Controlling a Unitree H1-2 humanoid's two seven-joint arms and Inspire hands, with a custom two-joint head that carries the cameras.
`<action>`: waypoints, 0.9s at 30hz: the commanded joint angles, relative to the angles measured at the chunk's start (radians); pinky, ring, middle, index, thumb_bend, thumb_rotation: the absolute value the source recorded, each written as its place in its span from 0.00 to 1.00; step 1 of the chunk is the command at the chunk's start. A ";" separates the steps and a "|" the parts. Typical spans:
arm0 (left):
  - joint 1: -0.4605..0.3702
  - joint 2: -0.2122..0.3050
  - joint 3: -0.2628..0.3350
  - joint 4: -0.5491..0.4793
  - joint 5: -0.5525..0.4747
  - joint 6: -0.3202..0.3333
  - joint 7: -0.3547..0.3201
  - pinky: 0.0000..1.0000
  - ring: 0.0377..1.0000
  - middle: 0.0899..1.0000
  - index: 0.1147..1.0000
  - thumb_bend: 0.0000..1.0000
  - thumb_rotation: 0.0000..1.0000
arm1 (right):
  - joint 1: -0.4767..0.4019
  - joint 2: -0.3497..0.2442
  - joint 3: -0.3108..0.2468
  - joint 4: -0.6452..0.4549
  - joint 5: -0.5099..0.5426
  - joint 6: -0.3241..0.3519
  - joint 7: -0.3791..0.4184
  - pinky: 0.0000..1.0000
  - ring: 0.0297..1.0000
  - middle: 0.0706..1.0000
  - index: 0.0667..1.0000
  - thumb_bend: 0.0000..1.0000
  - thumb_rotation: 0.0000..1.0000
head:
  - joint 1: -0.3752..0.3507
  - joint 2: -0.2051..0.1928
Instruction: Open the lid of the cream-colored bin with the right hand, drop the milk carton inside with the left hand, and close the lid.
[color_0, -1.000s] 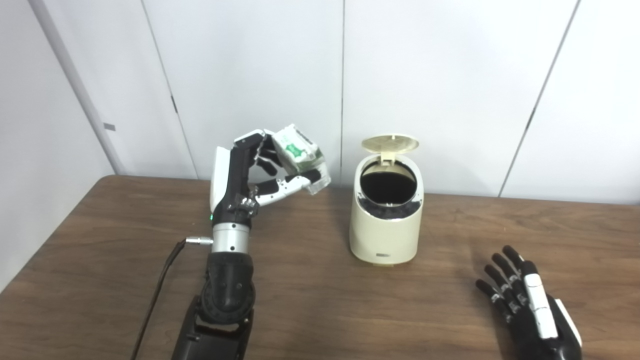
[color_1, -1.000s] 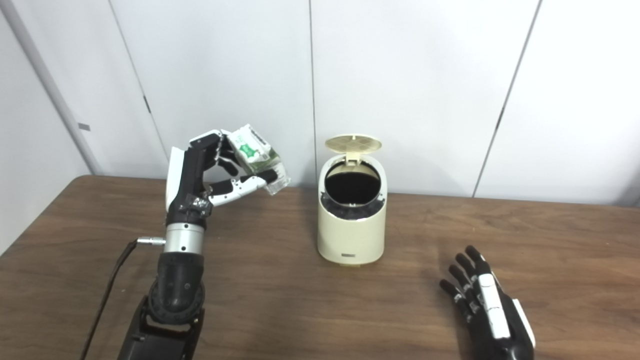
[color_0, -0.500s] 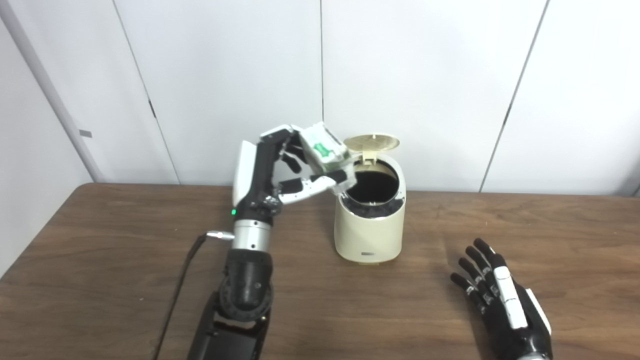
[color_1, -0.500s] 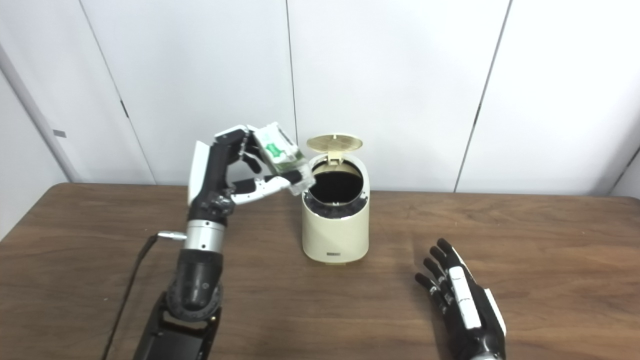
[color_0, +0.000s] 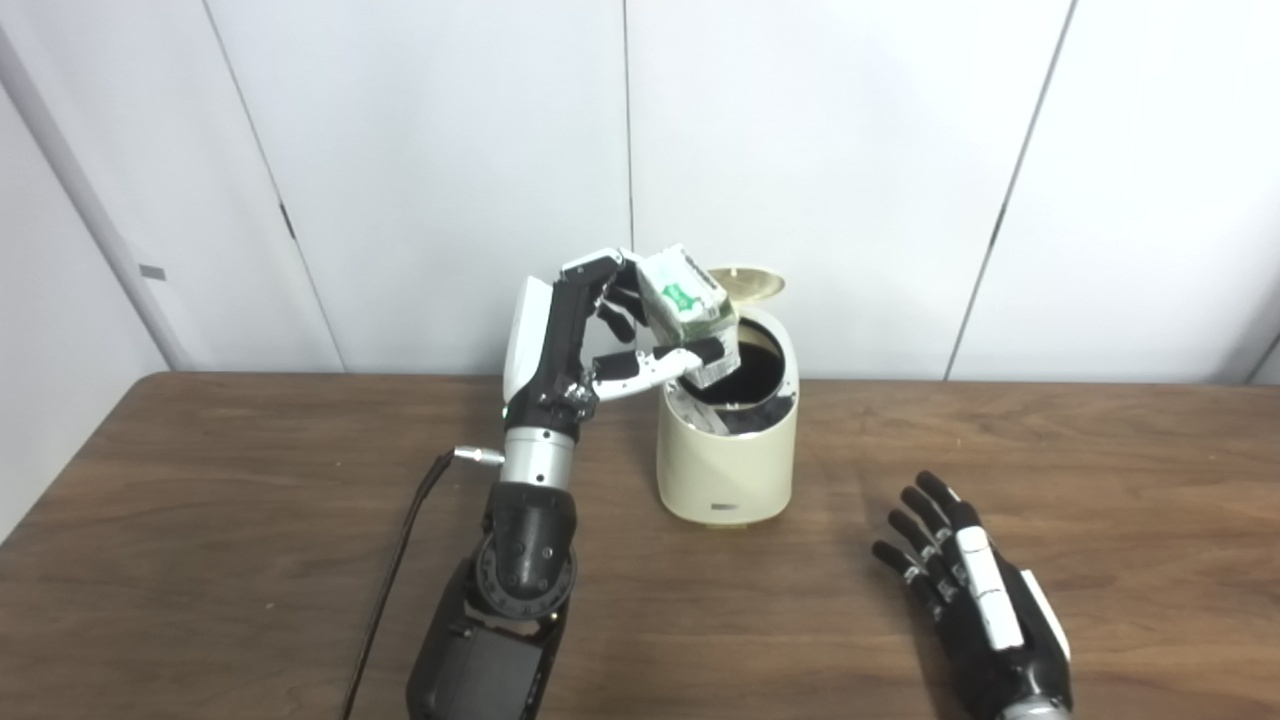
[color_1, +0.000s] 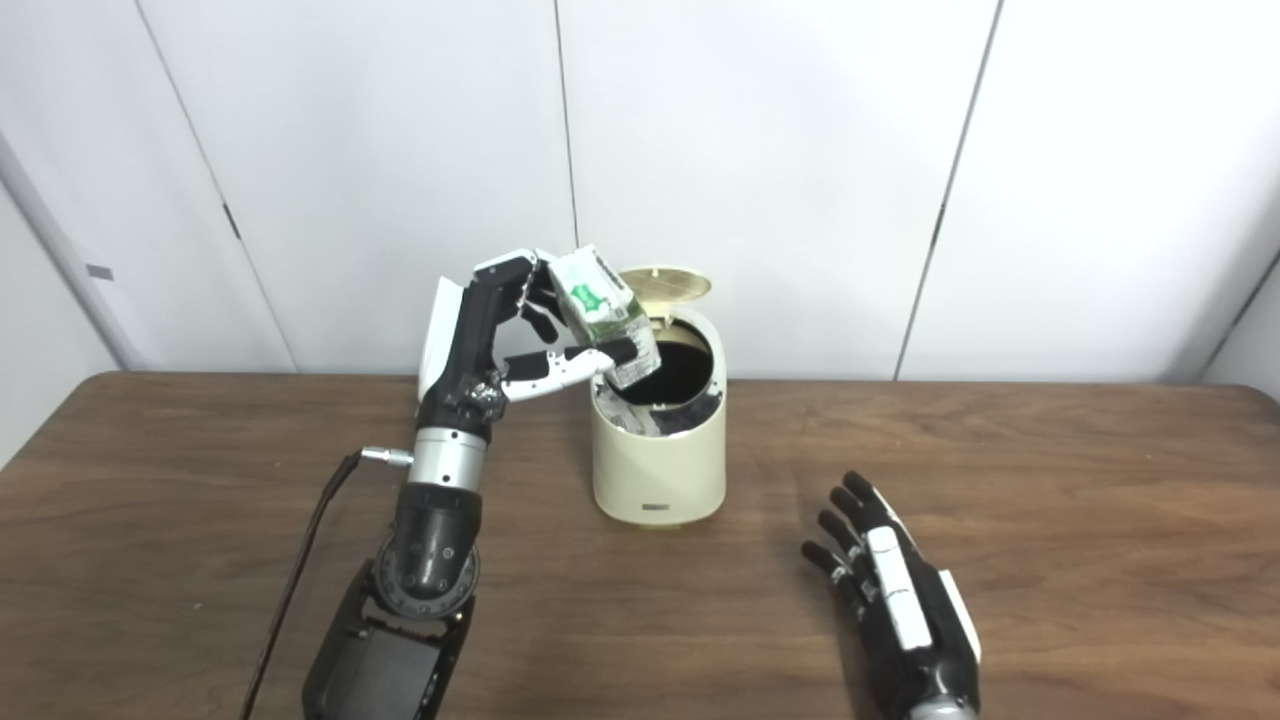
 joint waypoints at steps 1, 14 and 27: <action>-0.077 -0.002 0.001 0.004 0.015 -0.076 0.040 0.34 0.41 0.45 0.43 0.48 0.00 | -0.022 0.020 0.005 -0.015 -0.004 -0.013 -0.012 0.79 0.89 0.89 0.85 0.49 0.66 | -0.002 0.000; -0.124 -0.002 -0.011 0.107 0.038 -0.139 0.054 0.33 0.40 0.46 0.45 0.47 0.00 | -0.030 0.043 0.022 -0.018 -0.019 -0.025 -0.023 0.78 0.89 0.89 0.86 0.51 0.66 | -0.007 -0.002; -0.139 0.007 -0.018 0.127 0.071 -0.159 0.061 0.34 0.40 0.48 0.44 0.47 0.00 | -0.038 0.075 0.045 -0.021 -0.051 -0.022 -0.049 0.75 0.86 0.87 0.84 0.51 0.62 | -0.022 0.000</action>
